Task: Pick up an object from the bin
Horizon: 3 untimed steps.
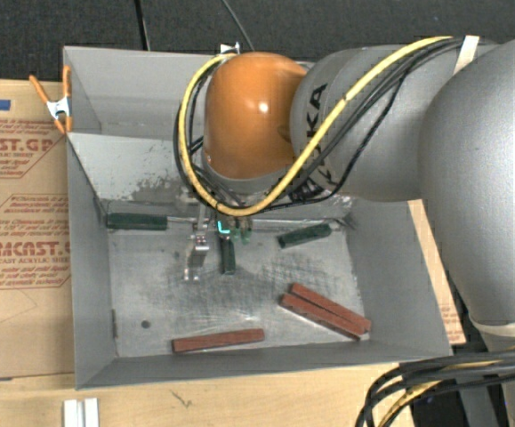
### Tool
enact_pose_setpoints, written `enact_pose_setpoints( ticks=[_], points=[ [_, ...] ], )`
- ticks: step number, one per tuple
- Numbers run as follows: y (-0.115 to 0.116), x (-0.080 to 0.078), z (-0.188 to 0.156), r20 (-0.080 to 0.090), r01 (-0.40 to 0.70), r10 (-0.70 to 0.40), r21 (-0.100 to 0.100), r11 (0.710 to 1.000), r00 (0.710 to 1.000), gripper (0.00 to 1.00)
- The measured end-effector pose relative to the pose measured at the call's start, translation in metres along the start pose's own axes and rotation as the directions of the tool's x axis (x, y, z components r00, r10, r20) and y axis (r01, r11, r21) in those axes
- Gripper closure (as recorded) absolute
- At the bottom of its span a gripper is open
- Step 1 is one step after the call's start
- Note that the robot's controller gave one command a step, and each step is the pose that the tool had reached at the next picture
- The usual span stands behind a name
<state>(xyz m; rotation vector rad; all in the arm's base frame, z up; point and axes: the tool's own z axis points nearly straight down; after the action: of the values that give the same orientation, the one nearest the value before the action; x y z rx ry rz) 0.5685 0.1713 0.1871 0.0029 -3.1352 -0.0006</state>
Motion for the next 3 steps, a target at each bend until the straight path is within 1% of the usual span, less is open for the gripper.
enact_pose_setpoints(
  ticks=[1,2,3],
  points=[
    [-0.001,-0.002,-0.005,0.008,-0.001,0.001,-0.001,1.0,1.0,0.0],
    [-0.038,0.047,0.042,0.01,0.031,-0.031,-0.001,1.0,0.999,0.0],
    [-0.046,0.043,0.103,0.006,0.099,-0.099,0.001,0.995,0.995,0.0]
  ],
)
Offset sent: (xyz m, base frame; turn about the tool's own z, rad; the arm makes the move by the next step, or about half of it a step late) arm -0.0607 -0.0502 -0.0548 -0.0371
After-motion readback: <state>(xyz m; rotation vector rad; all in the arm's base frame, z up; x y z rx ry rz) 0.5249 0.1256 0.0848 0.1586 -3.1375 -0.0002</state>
